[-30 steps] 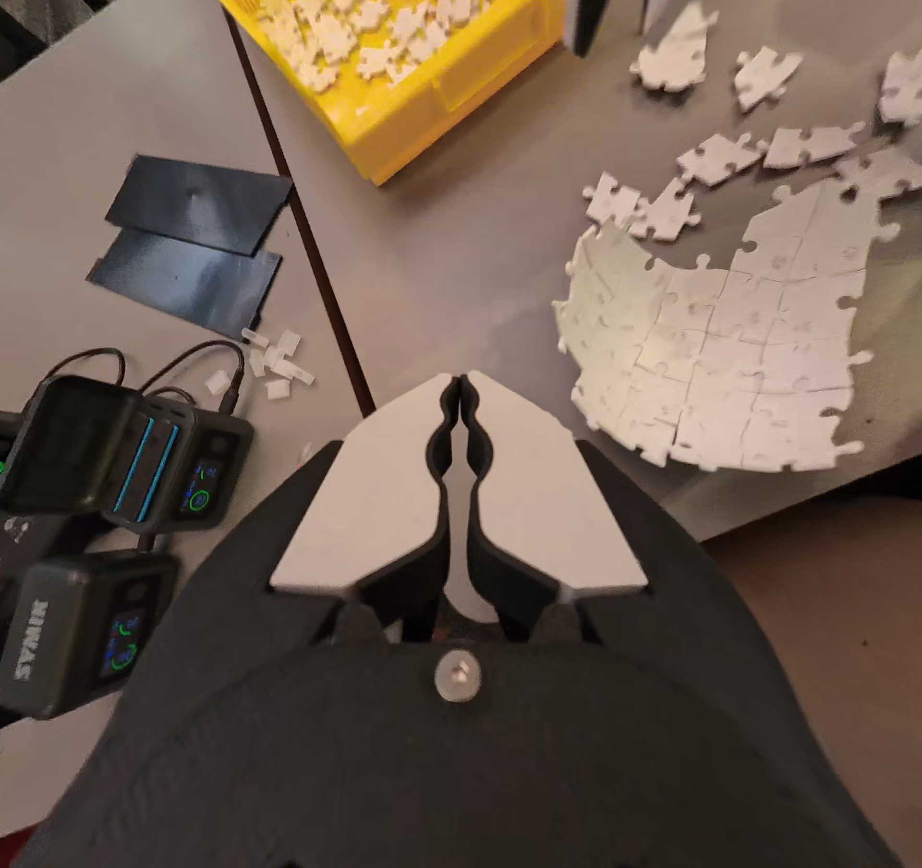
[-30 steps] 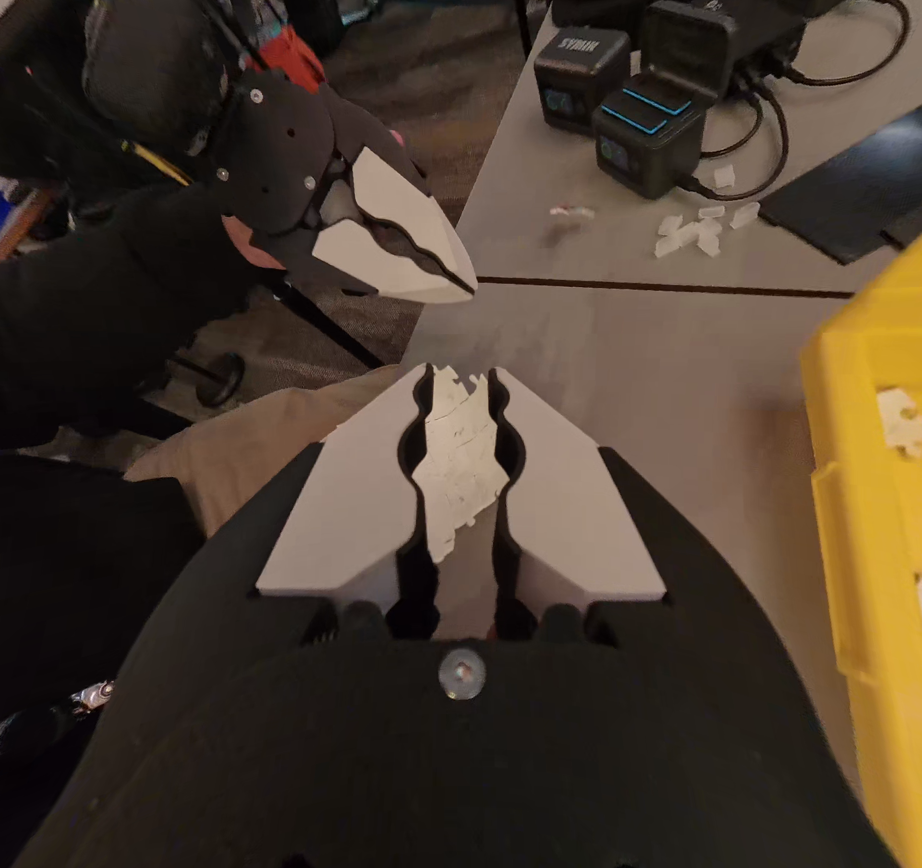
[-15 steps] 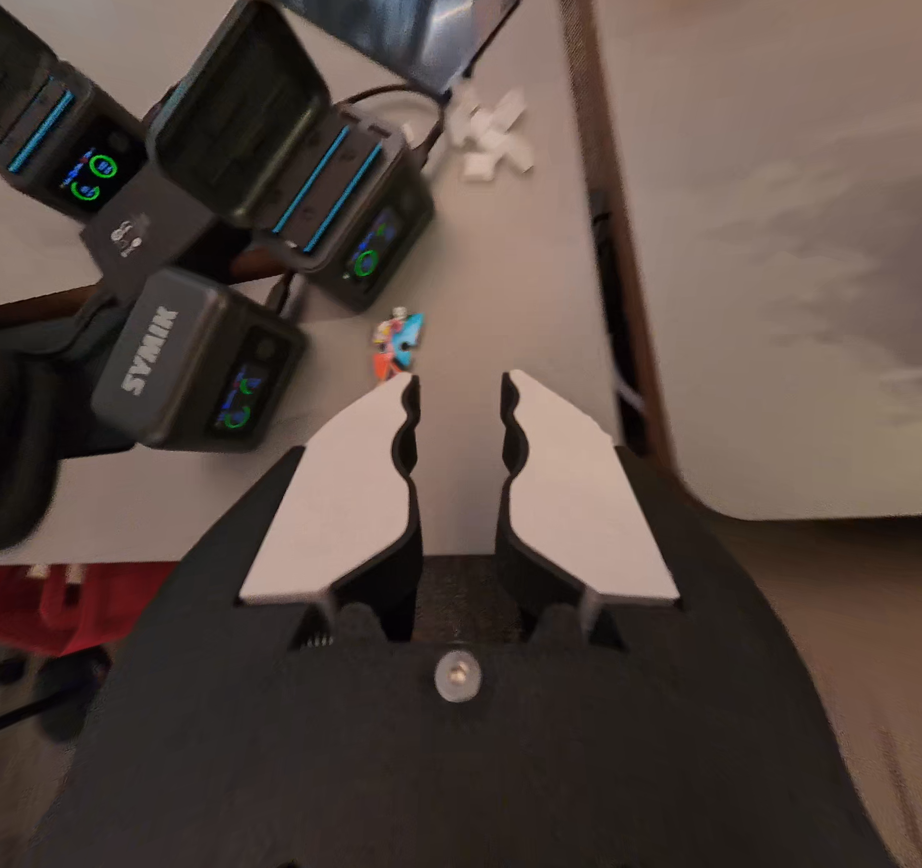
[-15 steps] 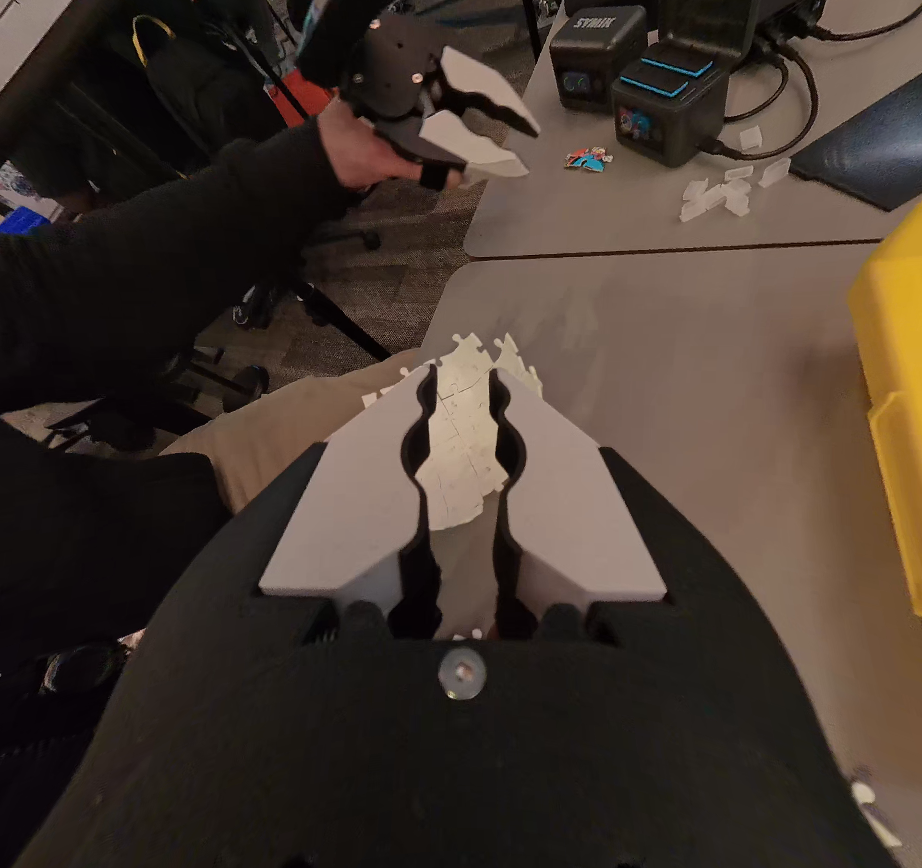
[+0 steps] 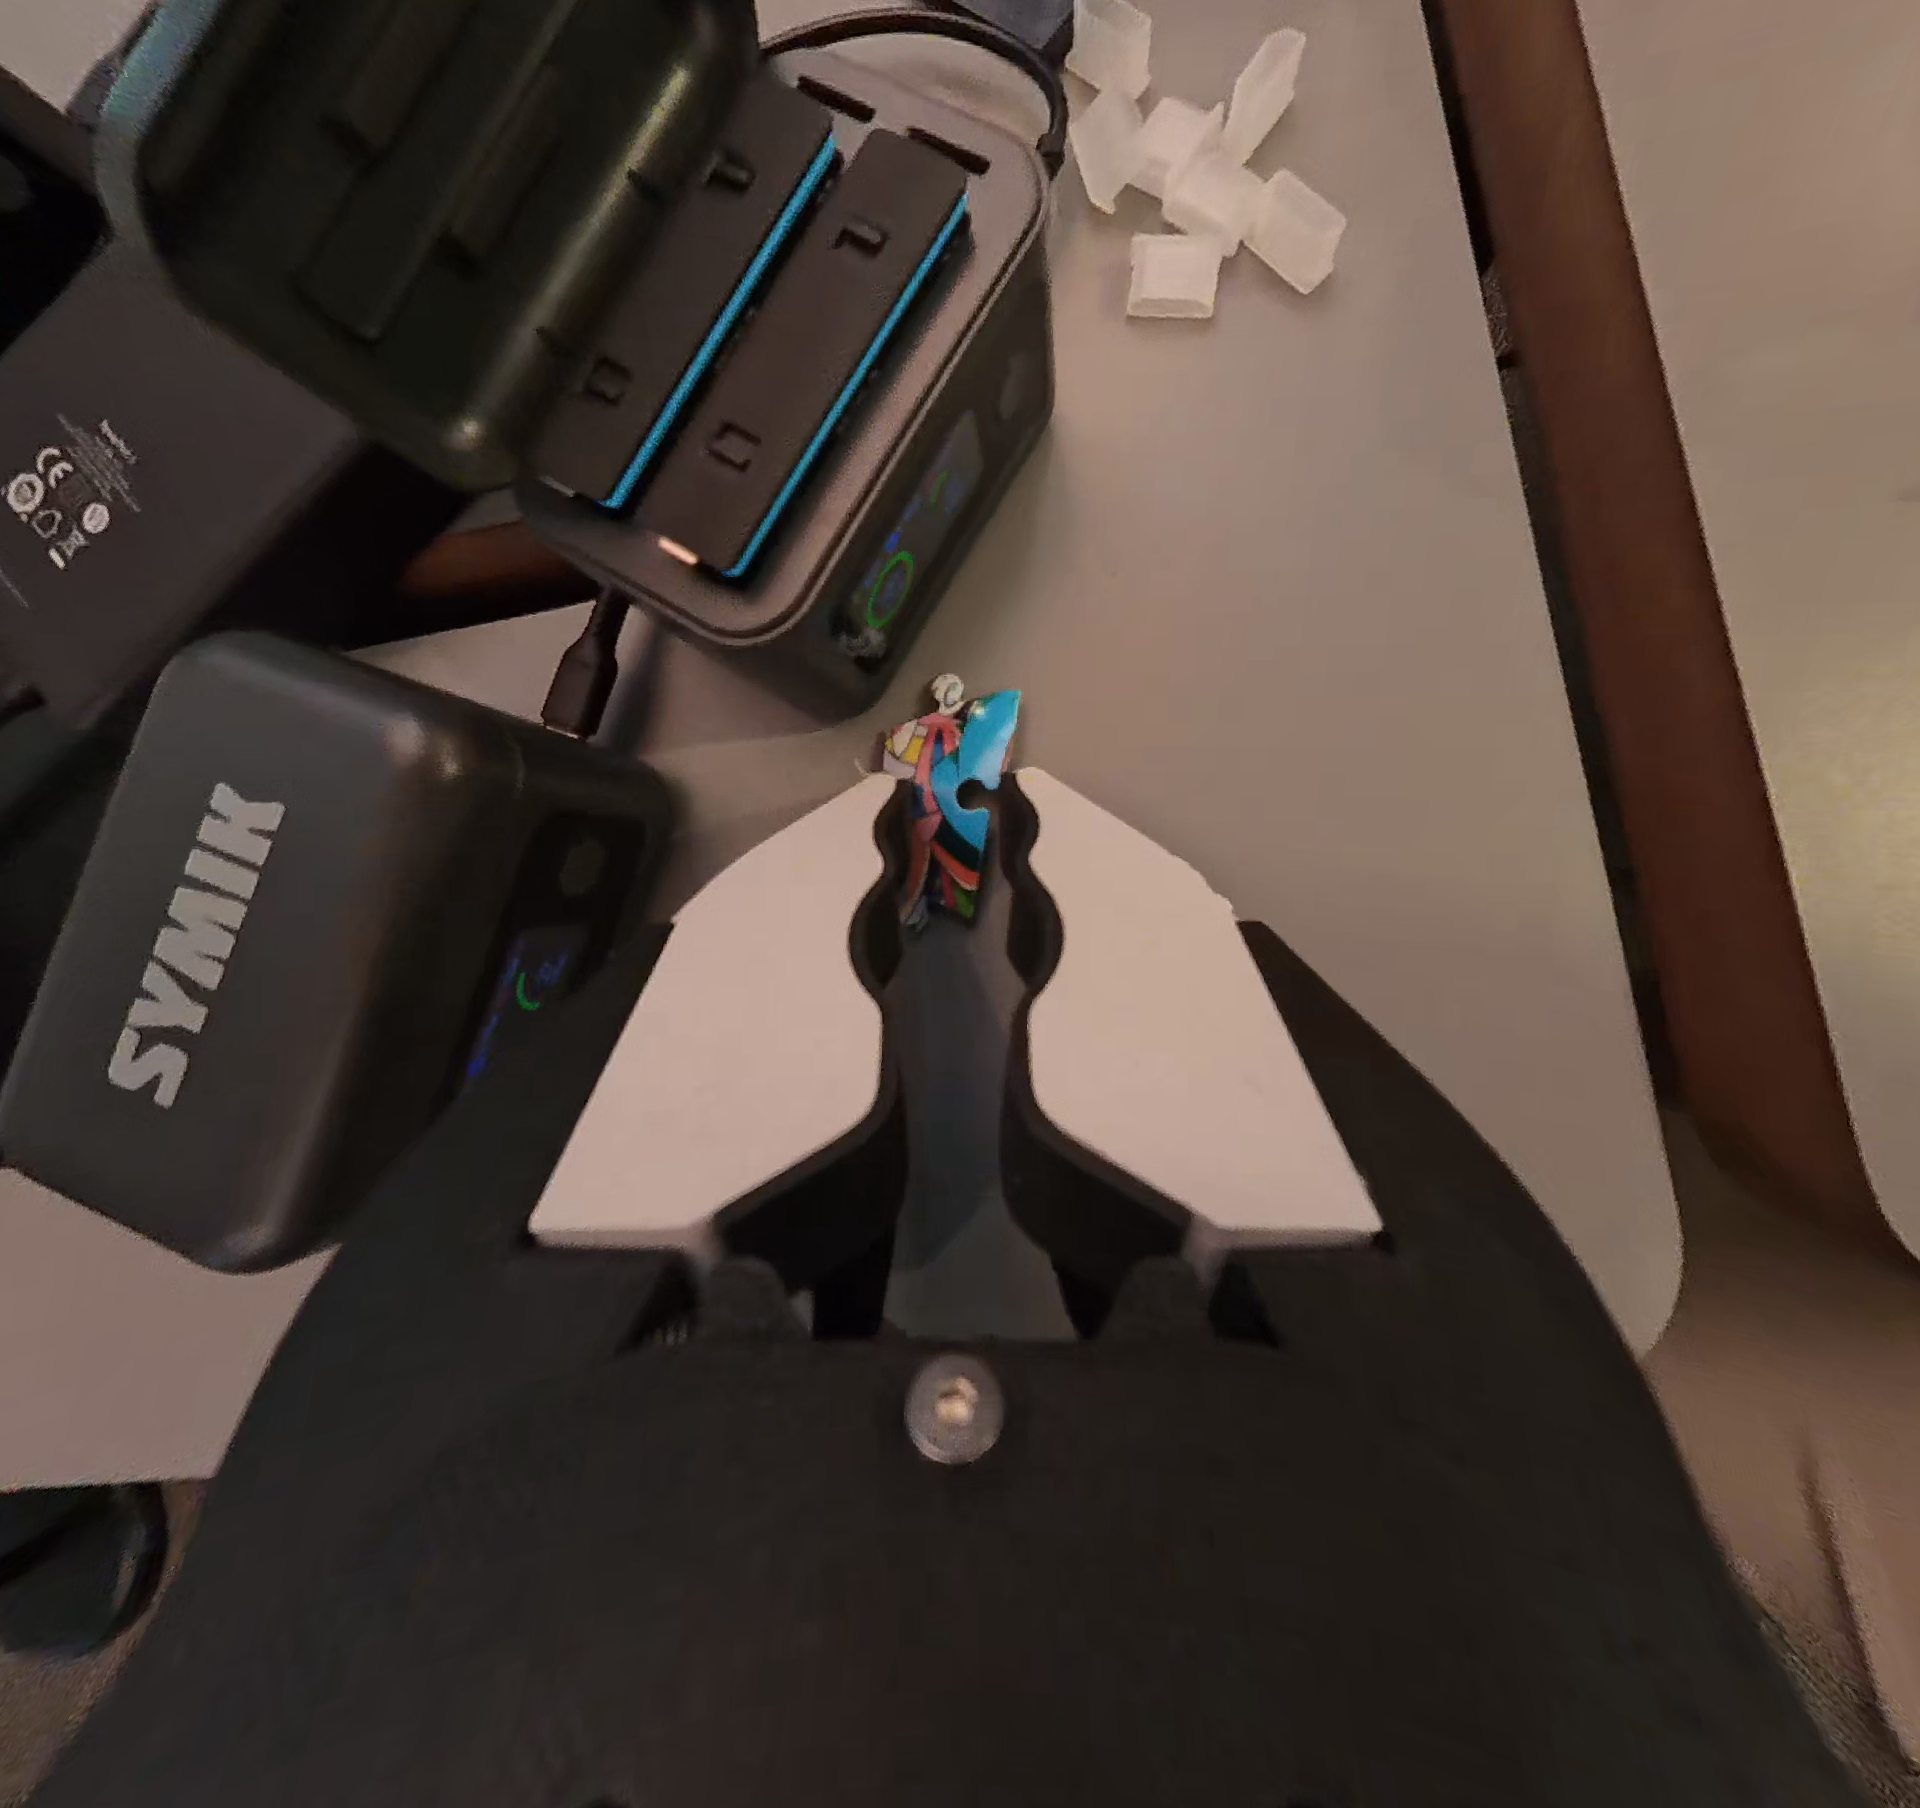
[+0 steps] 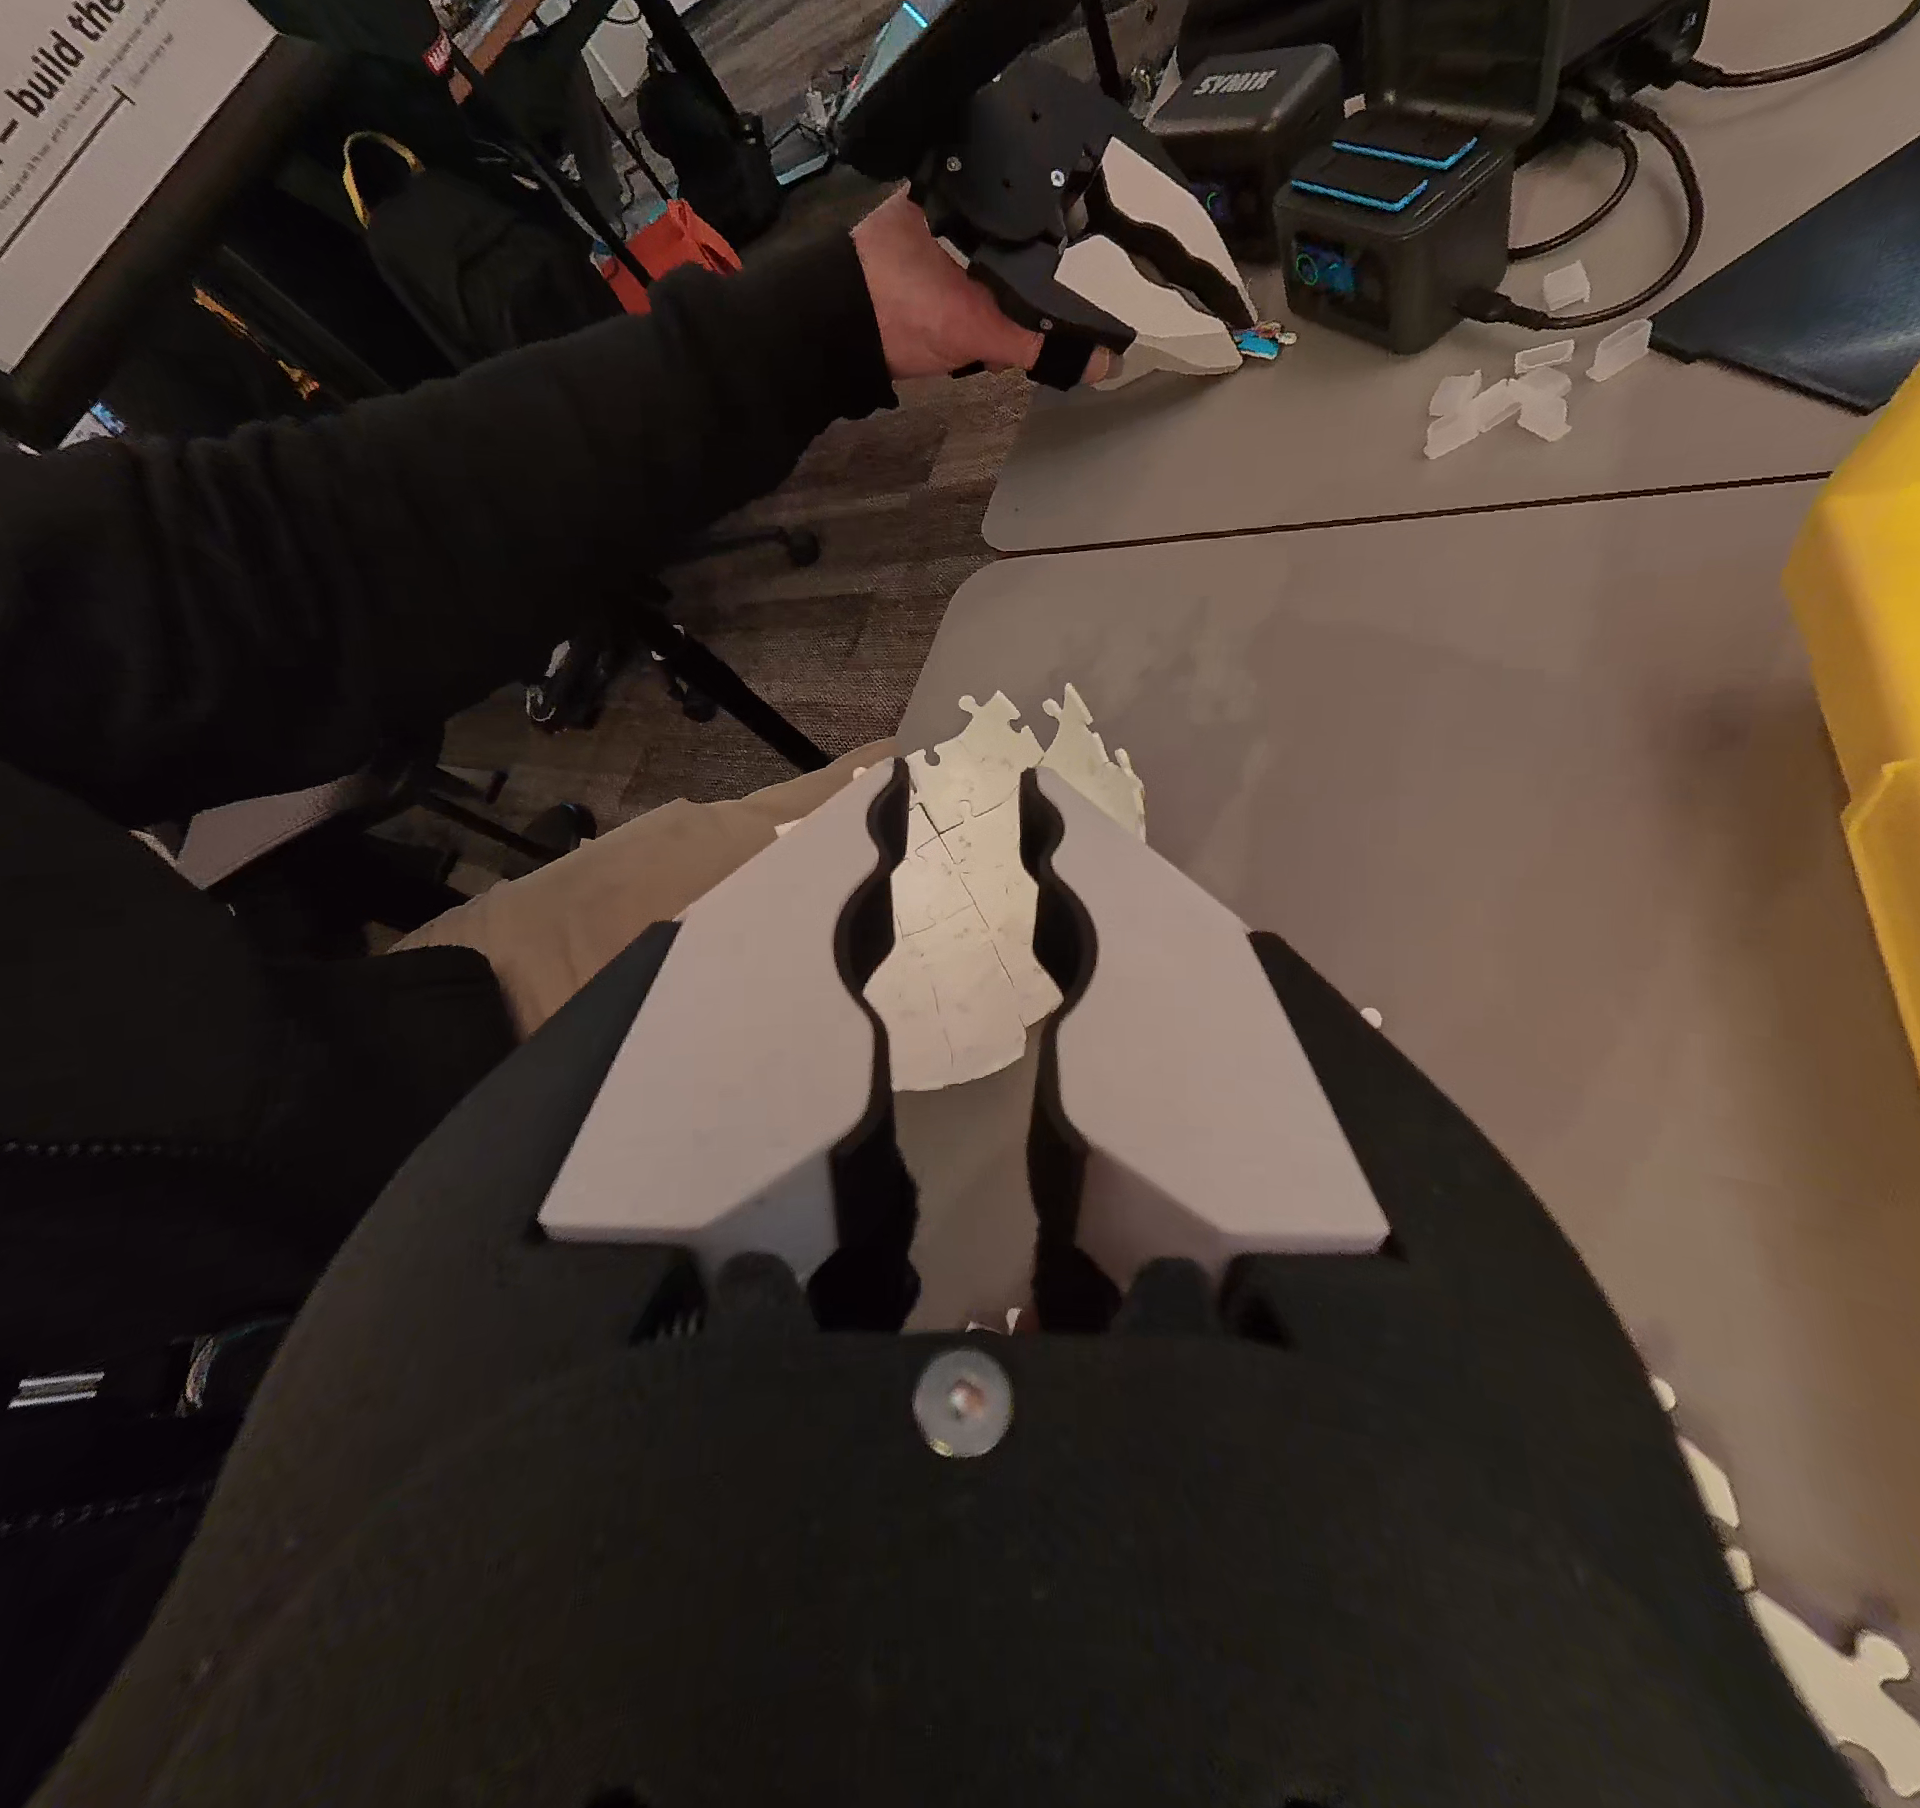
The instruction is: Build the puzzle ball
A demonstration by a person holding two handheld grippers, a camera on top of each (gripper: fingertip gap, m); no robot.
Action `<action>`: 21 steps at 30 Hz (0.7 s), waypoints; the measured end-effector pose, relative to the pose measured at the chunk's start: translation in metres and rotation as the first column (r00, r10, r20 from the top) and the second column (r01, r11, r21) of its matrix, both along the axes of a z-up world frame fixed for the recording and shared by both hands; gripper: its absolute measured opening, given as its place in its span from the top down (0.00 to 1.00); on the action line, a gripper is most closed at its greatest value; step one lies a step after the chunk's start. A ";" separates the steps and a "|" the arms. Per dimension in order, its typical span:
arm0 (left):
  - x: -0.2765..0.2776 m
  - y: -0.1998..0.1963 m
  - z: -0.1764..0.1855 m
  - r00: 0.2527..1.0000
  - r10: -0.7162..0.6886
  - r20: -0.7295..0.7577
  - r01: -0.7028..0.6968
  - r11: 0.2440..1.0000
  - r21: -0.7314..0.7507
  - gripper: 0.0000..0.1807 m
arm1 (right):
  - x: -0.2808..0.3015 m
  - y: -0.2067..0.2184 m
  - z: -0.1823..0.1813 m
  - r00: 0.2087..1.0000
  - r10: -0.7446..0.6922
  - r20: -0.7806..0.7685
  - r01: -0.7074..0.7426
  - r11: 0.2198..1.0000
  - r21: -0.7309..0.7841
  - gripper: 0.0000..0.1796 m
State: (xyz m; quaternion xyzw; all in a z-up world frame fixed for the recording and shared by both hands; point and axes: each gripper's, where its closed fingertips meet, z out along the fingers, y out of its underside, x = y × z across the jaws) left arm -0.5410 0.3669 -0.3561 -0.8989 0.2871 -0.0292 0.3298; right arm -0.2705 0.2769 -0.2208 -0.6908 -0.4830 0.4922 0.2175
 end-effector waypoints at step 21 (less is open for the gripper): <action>0.166 -0.070 0.148 0.482 -0.303 0.822 0.281 0.942 0.183 0.93 | -0.079 0.031 0.018 0.968 0.232 0.092 -0.249 0.872 0.421 0.85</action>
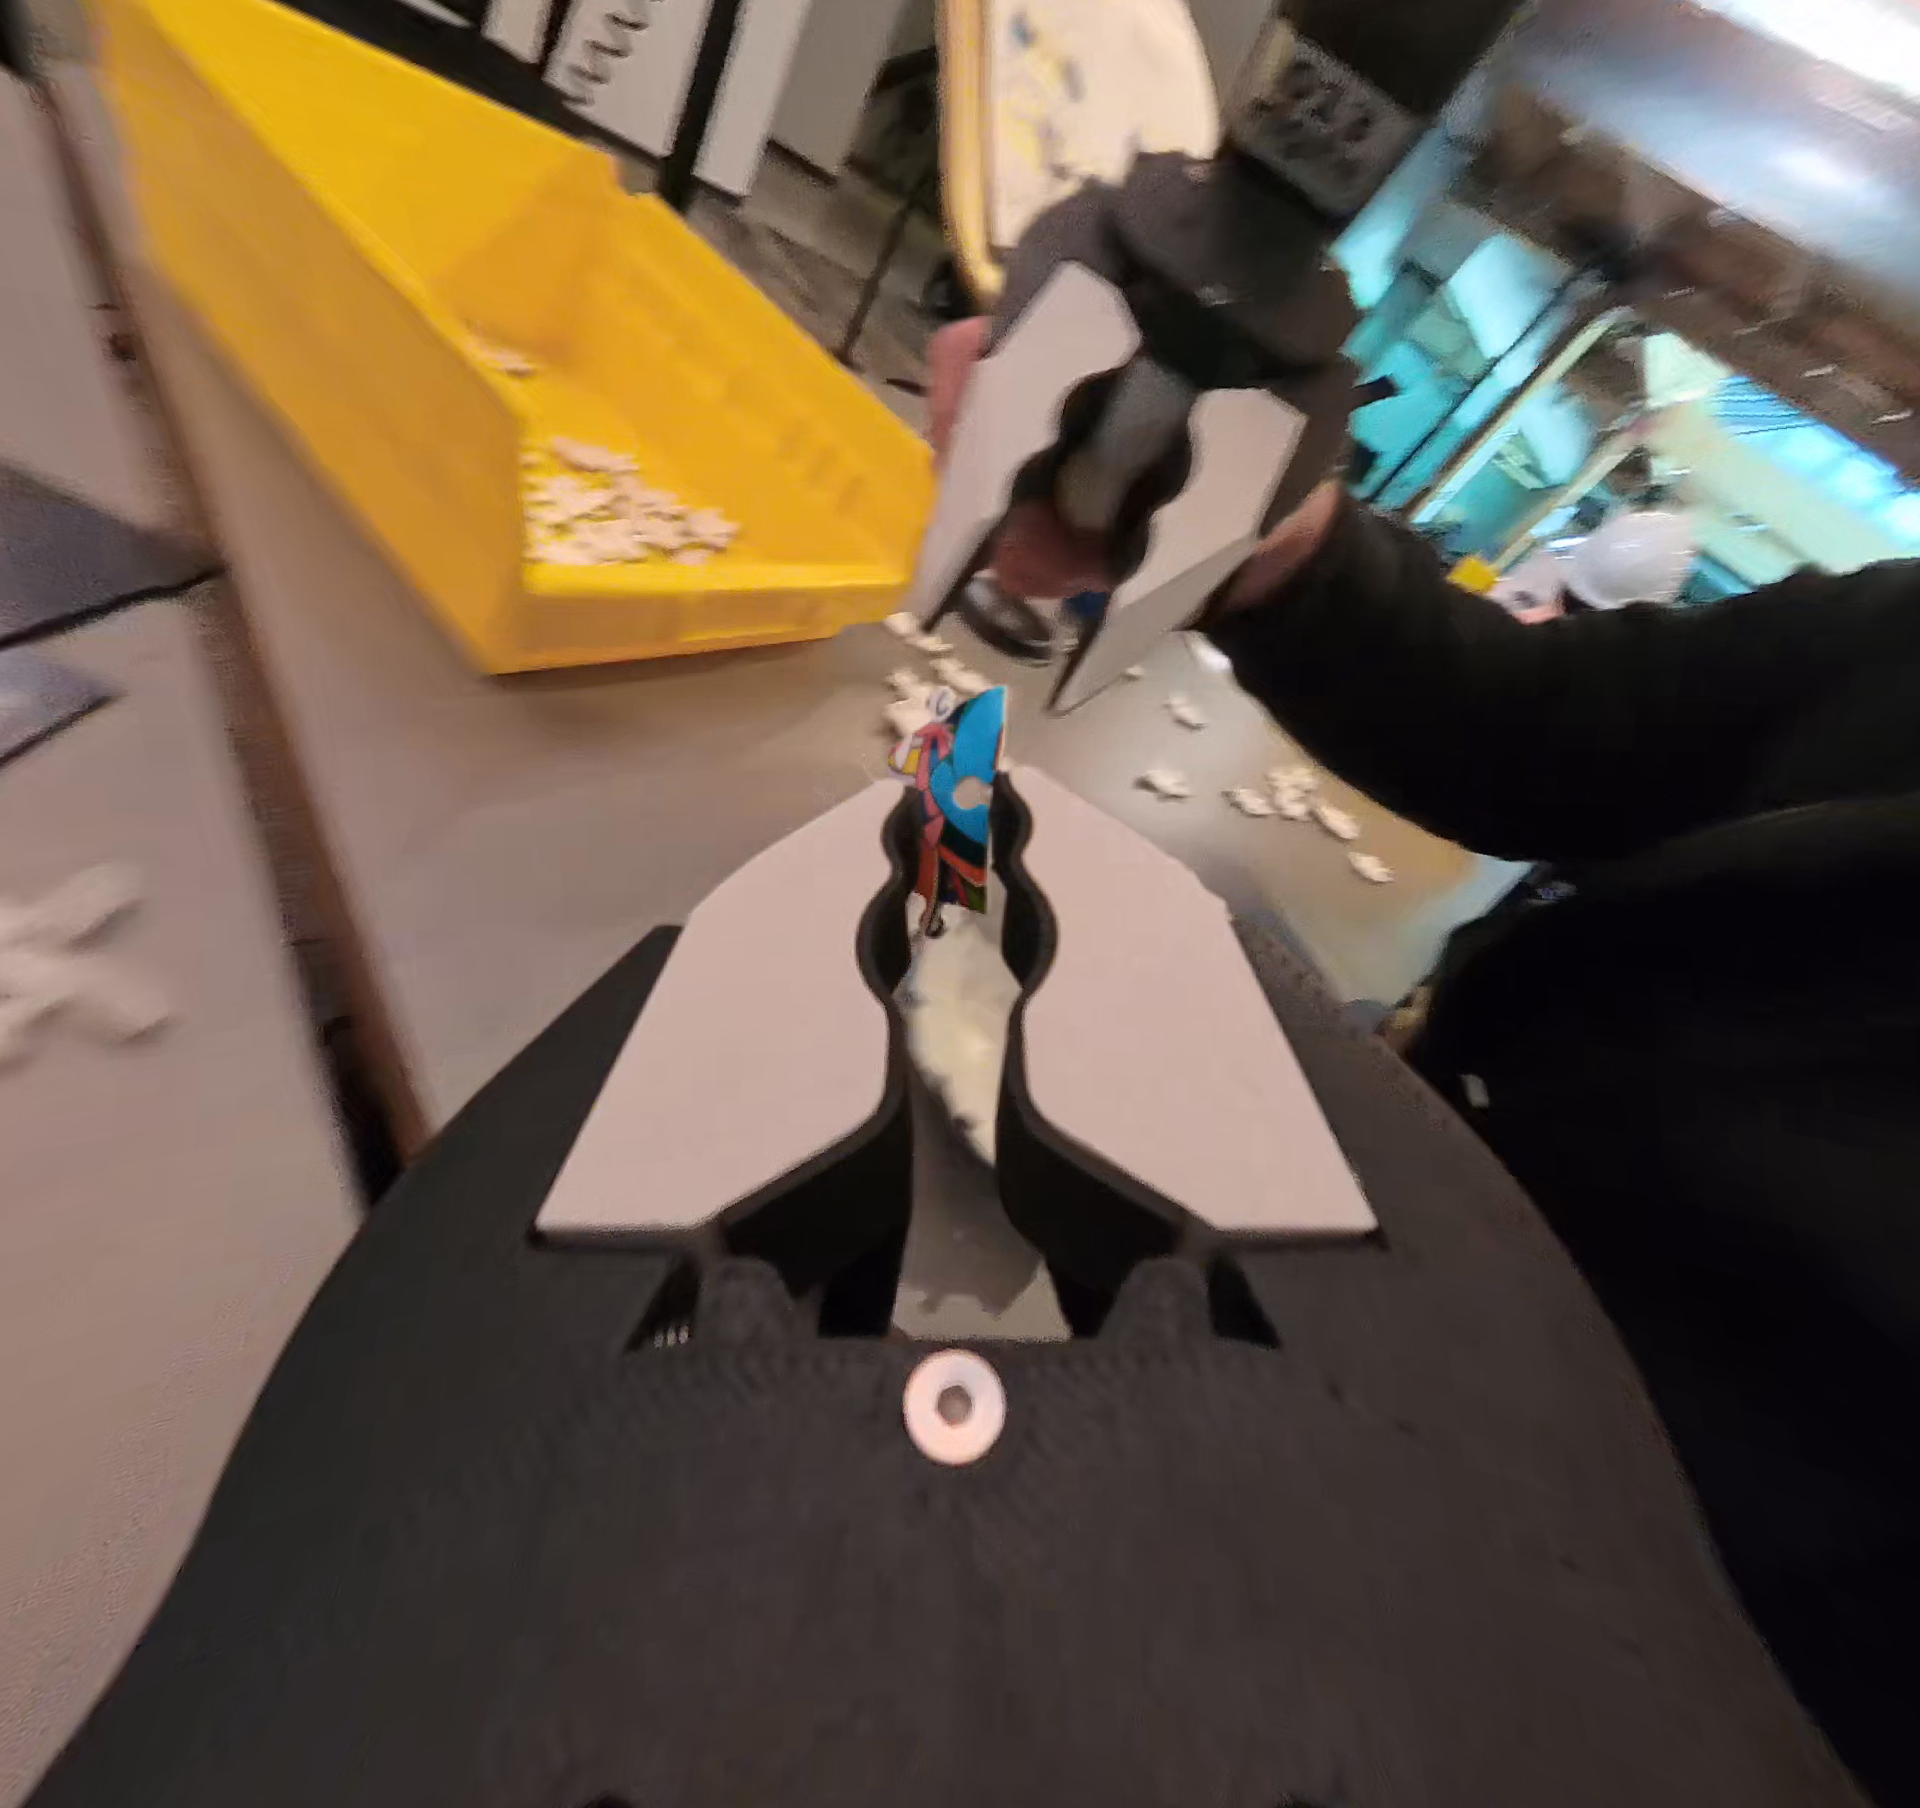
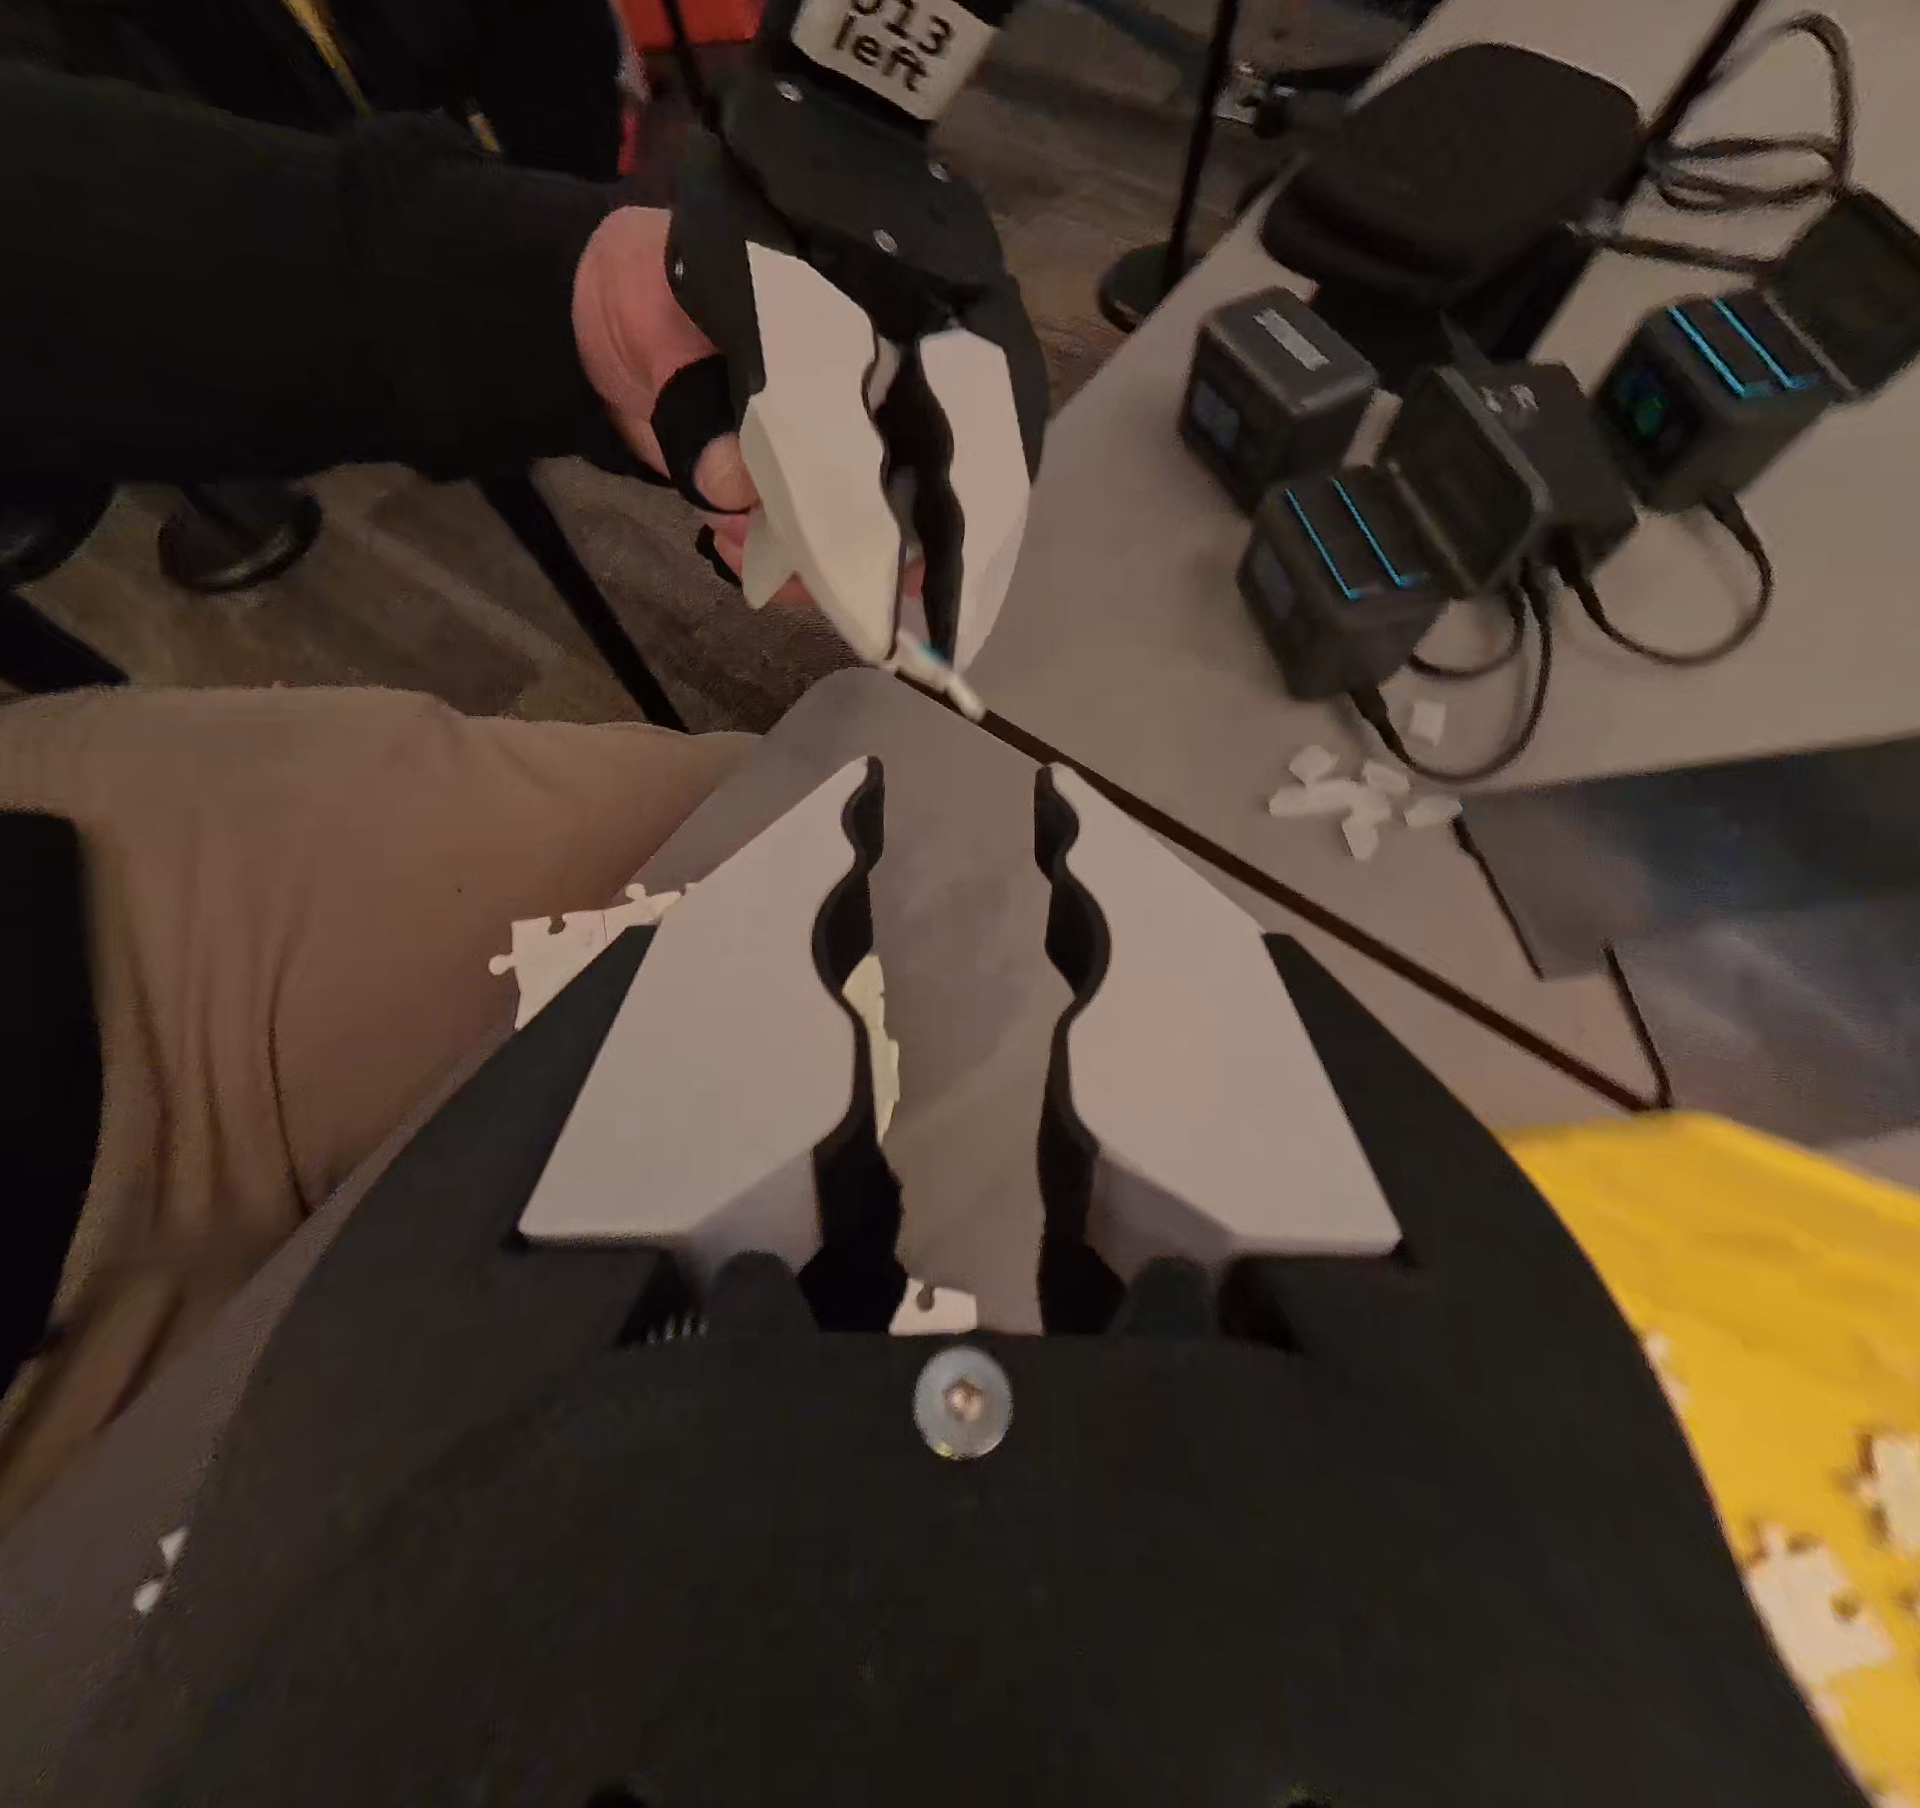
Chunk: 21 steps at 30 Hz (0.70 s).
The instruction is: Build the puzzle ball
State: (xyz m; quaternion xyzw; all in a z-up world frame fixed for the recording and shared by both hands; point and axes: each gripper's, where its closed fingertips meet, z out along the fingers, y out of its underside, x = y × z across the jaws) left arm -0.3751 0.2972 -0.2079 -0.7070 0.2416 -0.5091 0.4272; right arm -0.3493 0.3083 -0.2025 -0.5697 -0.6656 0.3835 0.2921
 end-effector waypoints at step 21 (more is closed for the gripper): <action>0.016 -0.034 -0.057 0.979 0.082 -0.184 -0.112 0.981 -0.158 0.80 | 0.015 -0.030 -0.056 0.910 0.224 0.349 -0.185 0.973 -0.141 1.00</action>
